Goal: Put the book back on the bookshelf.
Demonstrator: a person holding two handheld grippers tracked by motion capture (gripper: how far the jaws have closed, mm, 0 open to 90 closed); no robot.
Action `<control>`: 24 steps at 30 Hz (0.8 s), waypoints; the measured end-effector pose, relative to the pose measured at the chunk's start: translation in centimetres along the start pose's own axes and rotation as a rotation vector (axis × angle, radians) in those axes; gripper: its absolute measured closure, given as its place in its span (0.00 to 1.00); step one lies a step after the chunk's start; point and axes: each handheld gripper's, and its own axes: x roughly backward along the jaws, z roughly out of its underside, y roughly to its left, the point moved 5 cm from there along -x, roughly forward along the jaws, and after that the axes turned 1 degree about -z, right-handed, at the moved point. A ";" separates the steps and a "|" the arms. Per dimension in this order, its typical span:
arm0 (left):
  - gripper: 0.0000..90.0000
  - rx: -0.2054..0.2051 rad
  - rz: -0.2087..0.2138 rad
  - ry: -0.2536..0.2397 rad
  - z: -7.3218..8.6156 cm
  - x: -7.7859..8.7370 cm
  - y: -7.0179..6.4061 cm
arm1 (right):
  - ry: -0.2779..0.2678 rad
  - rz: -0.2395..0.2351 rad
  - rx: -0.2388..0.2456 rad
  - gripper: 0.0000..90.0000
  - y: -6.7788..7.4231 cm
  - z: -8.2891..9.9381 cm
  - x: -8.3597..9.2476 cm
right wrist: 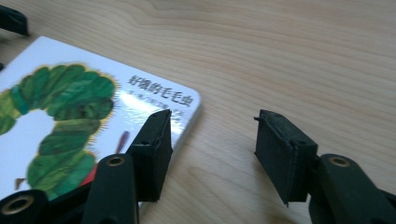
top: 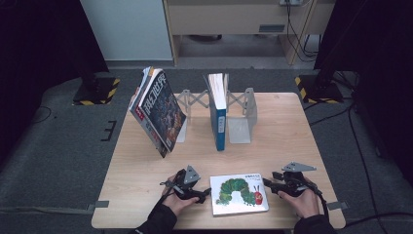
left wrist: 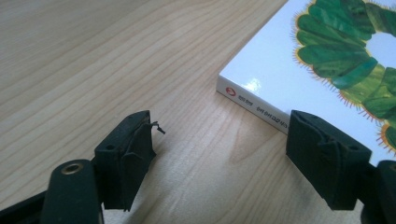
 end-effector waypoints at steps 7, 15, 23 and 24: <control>0.22 -0.016 -0.018 0.000 0.2 -0.1 0.1 | 0.018 -0.046 -0.021 0.55 1.1 0.3 -0.6; 0.16 -0.026 -0.011 0.011 0.4 0.0 0.0 | 0.024 -0.080 -0.042 0.56 2.0 0.5 -1.0; 0.00 -0.004 -0.028 0.043 0.5 -0.3 0.1 | 0.009 -0.112 -0.063 0.53 2.4 0.9 -1.0; 0.00 -0.003 -0.030 0.046 0.5 -0.3 0.1 | 0.008 -0.113 -0.060 0.53 2.4 1.0 -1.0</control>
